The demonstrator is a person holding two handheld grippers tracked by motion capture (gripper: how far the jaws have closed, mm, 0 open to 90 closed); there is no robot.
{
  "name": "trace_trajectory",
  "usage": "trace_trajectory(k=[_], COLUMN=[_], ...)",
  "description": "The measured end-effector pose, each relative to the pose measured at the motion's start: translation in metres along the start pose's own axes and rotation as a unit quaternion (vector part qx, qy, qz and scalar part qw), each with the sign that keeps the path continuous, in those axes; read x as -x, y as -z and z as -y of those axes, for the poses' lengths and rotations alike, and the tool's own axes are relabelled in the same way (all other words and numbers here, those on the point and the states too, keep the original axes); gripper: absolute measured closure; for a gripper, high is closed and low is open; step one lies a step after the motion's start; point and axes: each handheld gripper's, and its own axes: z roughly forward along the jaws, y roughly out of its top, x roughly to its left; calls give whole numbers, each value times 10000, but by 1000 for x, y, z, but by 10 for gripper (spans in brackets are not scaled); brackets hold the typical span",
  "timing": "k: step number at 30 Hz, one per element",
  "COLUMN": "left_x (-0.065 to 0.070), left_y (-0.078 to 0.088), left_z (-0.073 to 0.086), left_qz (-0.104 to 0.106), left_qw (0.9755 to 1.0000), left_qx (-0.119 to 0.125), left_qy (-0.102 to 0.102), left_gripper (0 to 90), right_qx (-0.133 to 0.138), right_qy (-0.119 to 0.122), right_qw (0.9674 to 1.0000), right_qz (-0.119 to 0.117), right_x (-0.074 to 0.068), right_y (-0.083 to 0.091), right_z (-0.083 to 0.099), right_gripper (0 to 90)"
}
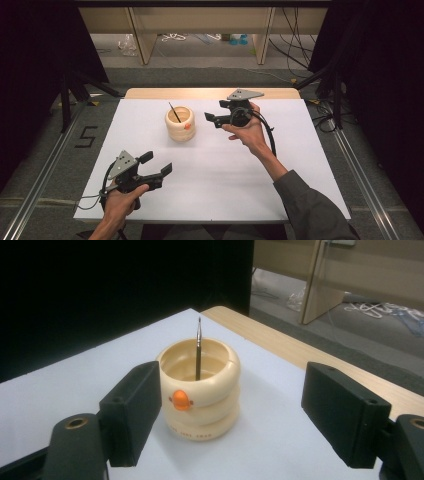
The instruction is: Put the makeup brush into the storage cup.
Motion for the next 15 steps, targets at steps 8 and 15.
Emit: trace_trajectory(k=[8,15], left_x=[0,0], left_y=[0,0], left_z=[0,0], left_qz=[9,18], left_qw=[10000,10000], left_qx=[18,20], left_qy=[3,1], left_gripper=[160,160], right_qx=[26,104], right_qy=[-17,-119], right_qw=[10000,9999], right_qz=[62,63], right_x=[-3,-3], right_y=[20,27], right_z=[10,17], right_gripper=[232,214])
